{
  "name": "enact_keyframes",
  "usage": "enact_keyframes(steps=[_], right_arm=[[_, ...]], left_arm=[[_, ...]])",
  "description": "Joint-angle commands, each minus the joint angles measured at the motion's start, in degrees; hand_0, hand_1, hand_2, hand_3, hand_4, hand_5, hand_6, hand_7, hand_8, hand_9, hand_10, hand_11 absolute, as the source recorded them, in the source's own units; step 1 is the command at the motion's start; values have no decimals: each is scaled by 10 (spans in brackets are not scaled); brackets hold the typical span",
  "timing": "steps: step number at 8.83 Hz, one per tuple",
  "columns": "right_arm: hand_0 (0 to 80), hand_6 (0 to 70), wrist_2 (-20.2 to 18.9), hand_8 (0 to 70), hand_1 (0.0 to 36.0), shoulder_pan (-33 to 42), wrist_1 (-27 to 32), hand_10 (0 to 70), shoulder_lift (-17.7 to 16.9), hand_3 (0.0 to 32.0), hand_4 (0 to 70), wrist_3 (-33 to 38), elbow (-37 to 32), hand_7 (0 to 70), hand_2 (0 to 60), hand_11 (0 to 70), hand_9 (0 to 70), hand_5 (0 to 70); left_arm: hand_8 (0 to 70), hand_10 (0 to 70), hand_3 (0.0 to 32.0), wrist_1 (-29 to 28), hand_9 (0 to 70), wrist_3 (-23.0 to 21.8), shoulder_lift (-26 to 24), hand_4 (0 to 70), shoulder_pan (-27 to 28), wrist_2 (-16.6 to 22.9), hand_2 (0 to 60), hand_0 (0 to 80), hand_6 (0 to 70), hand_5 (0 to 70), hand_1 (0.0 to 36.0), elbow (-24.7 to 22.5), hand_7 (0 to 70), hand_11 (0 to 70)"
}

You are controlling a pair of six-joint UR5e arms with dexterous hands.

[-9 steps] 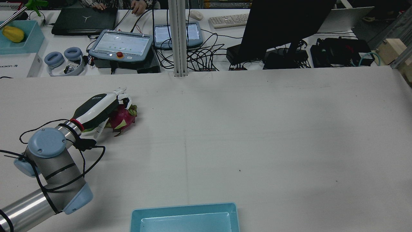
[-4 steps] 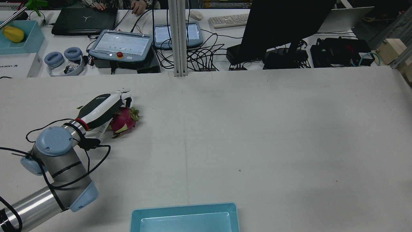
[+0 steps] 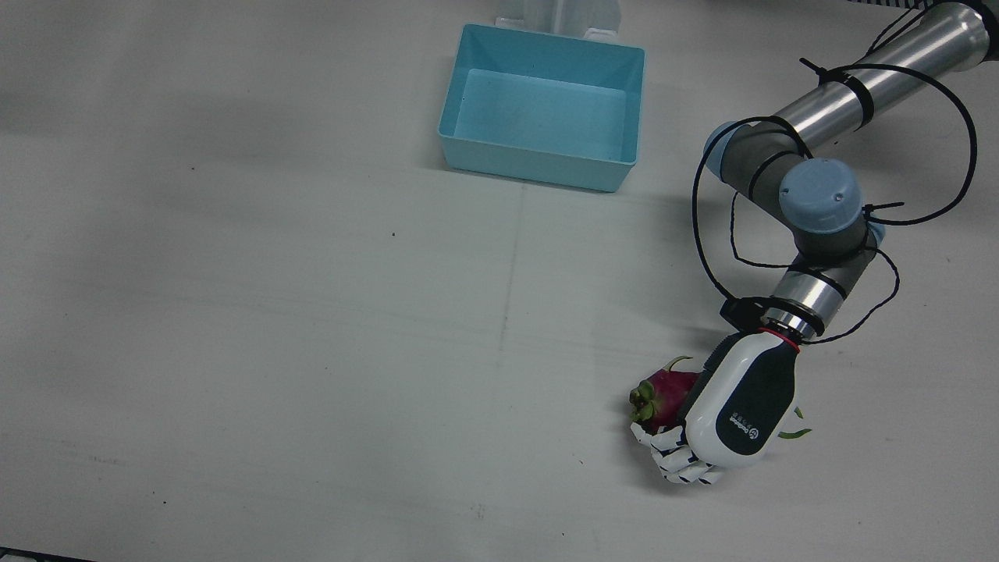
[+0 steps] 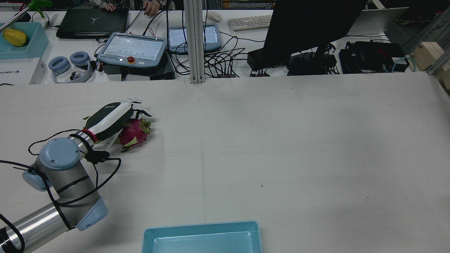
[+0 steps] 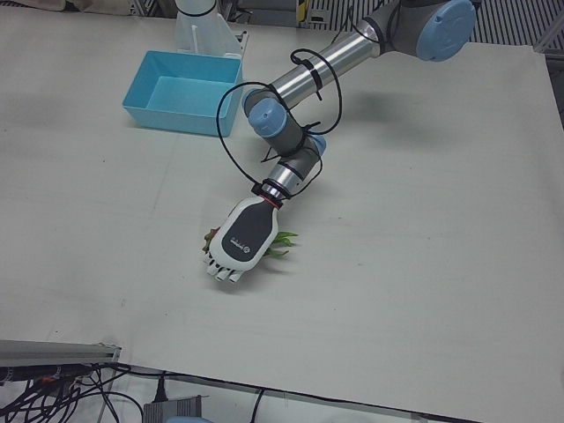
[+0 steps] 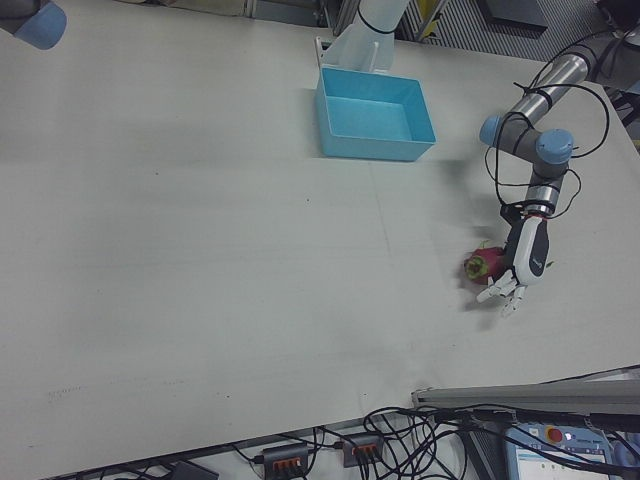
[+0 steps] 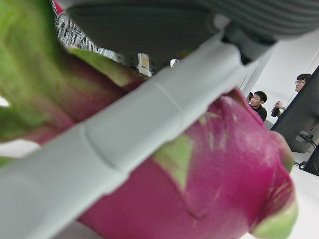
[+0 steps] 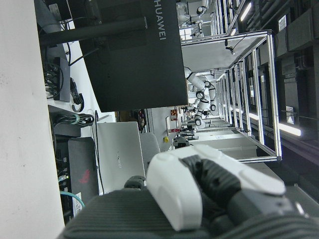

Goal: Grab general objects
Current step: 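Lift the dragon fruit with the left hand and carry it over the blue tray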

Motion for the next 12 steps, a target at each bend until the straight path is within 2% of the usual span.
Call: enact_keyframes(steps=[1,3,5,6,7,8,9,10,12], right_arm=[[0,0,0,0,0,0,0,0,0,0,0,0,1,0,0,0,0,0],[0,0,0,0,0,0,0,0,0,0,0,0,1,0,0,0,0,0],[0,0,-1,0,0,1,0,0,0,0,0,0,1,0,0,0,0,0],[0,0,0,0,0,0,0,0,0,0,0,0,1,0,0,0,0,0],[0,0,0,0,0,1,0,0,0,0,0,0,1,0,0,0,0,0],[0,0,0,0,0,0,0,0,0,0,0,0,1,0,0,0,0,0],[0,0,0,0,0,1,0,0,0,0,0,0,1,0,0,0,0,0],[0,0,0,0,0,1,0,0,0,0,0,0,2,0,0,0,0,0],[0,0,0,0,0,1,0,0,0,0,0,0,2,0,0,0,0,0]], left_arm=[[700,700,0,2,700,-1,-1,700,-1,0,600,800,700,700,360,-4,700,700],[700,700,0,11,700,-3,-5,700,-3,3,600,800,700,700,360,-15,700,700],[700,700,0,54,700,-8,-13,700,-2,21,600,800,700,700,360,-61,700,700],[700,700,0,56,700,-19,-14,700,-2,64,600,800,700,700,360,-81,700,700],[700,700,0,60,700,-29,-29,700,-3,125,600,800,700,700,360,-94,700,700],[700,700,0,90,700,-29,-52,700,-3,158,600,800,700,700,360,-115,700,700],[700,700,0,120,700,-29,-66,700,0,169,600,800,700,700,360,-145,700,700],[700,700,0,145,700,-29,-72,700,2,196,600,800,700,700,360,-180,700,700],[700,700,0,187,700,-30,-111,700,6,291,600,800,700,700,360,-218,700,700]])
